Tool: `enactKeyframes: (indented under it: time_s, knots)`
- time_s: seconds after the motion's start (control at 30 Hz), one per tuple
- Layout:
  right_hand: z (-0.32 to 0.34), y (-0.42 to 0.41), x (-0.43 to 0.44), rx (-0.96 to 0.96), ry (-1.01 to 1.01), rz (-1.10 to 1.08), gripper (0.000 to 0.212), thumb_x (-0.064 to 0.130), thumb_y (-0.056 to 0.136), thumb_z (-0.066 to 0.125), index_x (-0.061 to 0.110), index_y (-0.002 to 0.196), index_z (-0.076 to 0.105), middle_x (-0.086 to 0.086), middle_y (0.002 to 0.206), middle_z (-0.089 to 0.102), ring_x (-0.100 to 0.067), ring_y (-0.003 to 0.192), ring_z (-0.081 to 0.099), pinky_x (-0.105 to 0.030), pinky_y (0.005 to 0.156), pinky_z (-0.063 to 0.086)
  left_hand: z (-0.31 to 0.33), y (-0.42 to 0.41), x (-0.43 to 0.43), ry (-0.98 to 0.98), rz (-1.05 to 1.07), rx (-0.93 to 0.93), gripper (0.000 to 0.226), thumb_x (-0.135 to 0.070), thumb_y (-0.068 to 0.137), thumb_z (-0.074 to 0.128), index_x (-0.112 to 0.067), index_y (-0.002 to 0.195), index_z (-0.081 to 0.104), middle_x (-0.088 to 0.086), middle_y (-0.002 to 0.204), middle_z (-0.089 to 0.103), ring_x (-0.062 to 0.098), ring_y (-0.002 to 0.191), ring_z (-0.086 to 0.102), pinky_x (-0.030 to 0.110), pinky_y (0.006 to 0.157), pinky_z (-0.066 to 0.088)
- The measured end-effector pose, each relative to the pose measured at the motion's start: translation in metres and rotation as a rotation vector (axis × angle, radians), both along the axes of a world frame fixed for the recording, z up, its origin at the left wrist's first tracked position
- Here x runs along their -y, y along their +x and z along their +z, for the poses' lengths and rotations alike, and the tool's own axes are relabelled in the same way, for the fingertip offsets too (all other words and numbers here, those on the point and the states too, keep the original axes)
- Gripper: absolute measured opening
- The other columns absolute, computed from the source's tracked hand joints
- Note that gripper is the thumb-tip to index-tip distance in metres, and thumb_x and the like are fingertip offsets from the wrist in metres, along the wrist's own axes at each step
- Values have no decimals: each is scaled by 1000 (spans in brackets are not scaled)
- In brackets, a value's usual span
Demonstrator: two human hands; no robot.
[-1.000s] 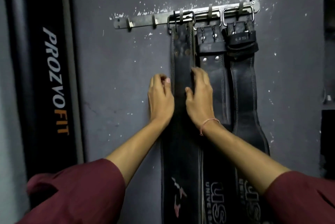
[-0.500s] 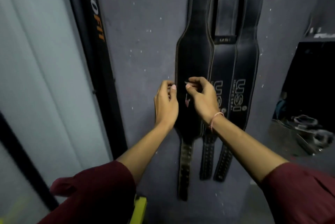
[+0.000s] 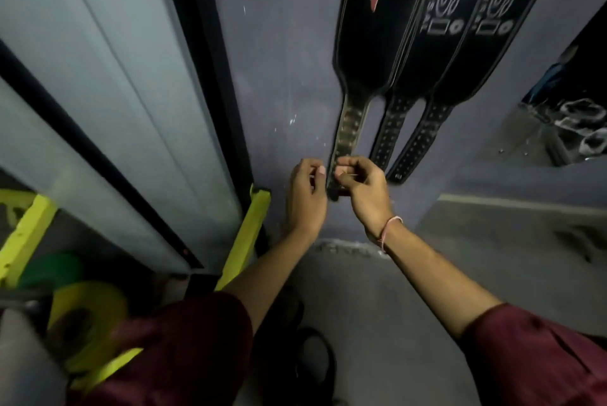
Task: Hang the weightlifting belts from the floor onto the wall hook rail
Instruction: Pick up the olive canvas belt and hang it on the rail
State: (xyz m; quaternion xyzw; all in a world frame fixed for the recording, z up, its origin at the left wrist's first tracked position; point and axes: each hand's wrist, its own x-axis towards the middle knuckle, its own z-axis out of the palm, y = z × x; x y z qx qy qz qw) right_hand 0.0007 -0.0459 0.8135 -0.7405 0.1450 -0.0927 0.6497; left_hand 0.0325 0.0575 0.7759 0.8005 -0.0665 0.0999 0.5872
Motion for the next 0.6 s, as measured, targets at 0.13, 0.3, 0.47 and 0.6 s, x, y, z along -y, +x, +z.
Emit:
enactKeyframes:
  time_s: [0.13,0.3,0.47,0.6]
  knots:
    - [-85,-34,6,-179,68,-10,21,-6,94,53,5,108,63,-6,89,63,-17,83,61,-35,76,56,-78,-40,0,89,-16,-142,15,-14,101,48,-6,103,60,10,99,65,20,90,60,23,75,42]
    - [-186,-80,22,-401,119,11,26,-16,93,43,-8,111,59,-4,82,60,-12,71,56,-14,53,48,-185,-90,1,157,-6,-299,19,-17,99,47,-6,100,63,10,99,67,16,91,59,25,79,43]
    - [-285,-114,31,-596,175,41,19,-6,94,52,7,97,66,-13,91,66,-26,82,63,-34,70,56,-276,-138,-4,224,-42,-486,16,-15,101,46,-7,98,59,7,94,61,17,87,56,24,77,39]
    - [-359,-131,28,-732,190,84,15,0,92,59,12,96,66,-12,91,68,-23,79,64,-30,66,54,-348,-167,-16,258,-47,-649,15,-17,103,45,-10,107,58,5,98,61,15,88,59,21,75,43]
